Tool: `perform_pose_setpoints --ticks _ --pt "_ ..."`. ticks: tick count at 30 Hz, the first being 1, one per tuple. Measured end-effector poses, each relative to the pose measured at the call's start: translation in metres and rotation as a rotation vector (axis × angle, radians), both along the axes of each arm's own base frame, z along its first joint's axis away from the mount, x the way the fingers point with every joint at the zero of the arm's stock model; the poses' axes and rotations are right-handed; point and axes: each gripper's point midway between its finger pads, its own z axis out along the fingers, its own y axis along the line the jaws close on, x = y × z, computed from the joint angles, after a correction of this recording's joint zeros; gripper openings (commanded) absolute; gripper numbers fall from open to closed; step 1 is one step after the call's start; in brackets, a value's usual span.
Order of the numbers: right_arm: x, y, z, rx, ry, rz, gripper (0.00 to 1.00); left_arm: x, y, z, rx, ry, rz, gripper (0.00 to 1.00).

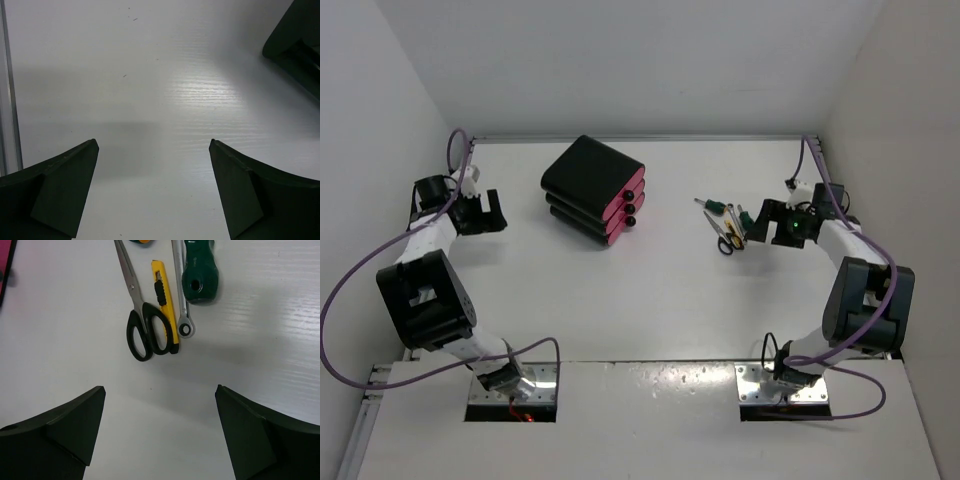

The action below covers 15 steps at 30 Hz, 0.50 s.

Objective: Sort the tools into containers

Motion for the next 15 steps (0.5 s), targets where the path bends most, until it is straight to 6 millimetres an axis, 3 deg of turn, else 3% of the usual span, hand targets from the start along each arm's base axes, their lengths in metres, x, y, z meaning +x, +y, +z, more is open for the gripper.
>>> perform_pose_setpoints --ticks 4,6,8,12,15 --pt "-0.002 0.006 -0.001 0.019 0.008 0.005 0.89 -0.001 0.007 0.003 -0.007 -0.004 0.014 1.00" --pt "-0.002 0.013 0.001 0.033 0.009 0.018 0.89 0.003 0.015 0.018 -0.048 -0.016 0.020 1.00" --pt "-0.002 0.026 0.001 0.044 0.011 0.047 0.89 0.021 0.033 0.052 -0.094 -0.075 0.014 1.00" --pt "-0.005 0.061 0.006 0.082 0.012 0.126 0.89 0.070 0.070 0.146 -0.121 -0.289 -0.040 1.00" --pt "-0.008 0.092 0.010 0.136 0.011 0.207 0.87 0.081 0.058 0.182 -0.159 -0.361 -0.105 1.00"
